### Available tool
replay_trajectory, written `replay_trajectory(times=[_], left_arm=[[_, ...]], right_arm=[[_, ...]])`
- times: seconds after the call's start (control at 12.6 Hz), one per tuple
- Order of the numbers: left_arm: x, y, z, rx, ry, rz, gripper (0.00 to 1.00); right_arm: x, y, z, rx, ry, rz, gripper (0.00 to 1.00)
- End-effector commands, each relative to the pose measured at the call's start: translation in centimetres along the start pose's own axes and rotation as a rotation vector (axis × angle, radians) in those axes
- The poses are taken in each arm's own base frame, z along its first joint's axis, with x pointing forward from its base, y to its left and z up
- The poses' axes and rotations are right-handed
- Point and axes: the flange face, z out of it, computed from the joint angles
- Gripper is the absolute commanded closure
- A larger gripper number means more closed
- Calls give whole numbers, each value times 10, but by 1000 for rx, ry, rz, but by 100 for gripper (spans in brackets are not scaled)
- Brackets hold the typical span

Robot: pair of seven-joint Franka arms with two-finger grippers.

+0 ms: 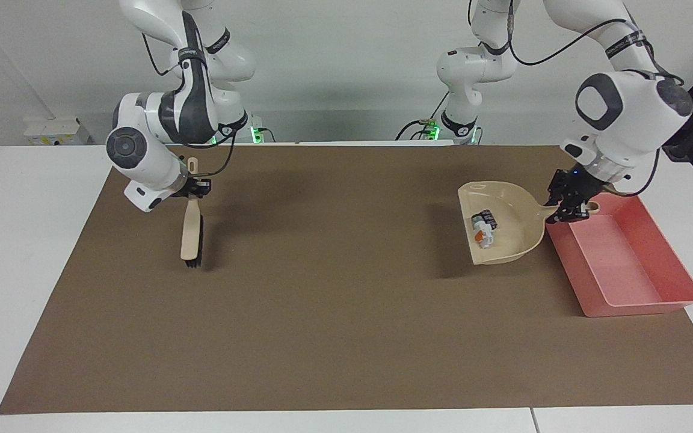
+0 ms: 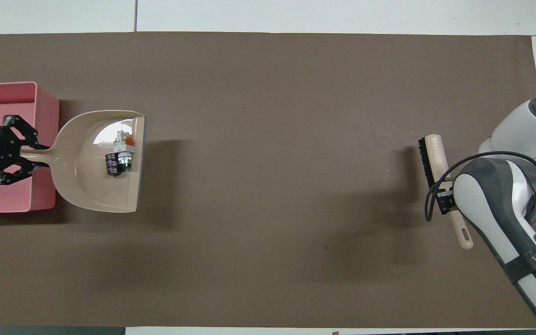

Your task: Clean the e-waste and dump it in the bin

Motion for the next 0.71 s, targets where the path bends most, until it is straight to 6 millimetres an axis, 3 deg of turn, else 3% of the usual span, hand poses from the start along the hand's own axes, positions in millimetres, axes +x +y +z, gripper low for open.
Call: replay_trajectory(times=[0.0, 0.16, 0.4, 0.56, 0.63], left_arm=[[-65, 3, -36, 15, 69, 15, 100], [-111, 15, -59, 37, 64, -16, 100], [-203, 45, -103, 86, 39, -131, 100], [-228, 47, -123, 100, -7, -123, 100], [-243, 56, -129, 97, -38, -141, 100]], right_arm=[[-18, 4, 22, -28, 31, -22, 100], [-19, 4, 31, -29, 50, -11, 100], [-19, 4, 44, -50, 32, 38, 100], [-21, 8, 53, -48, 45, 46, 100], [-24, 14, 60, -45, 51, 56, 93]])
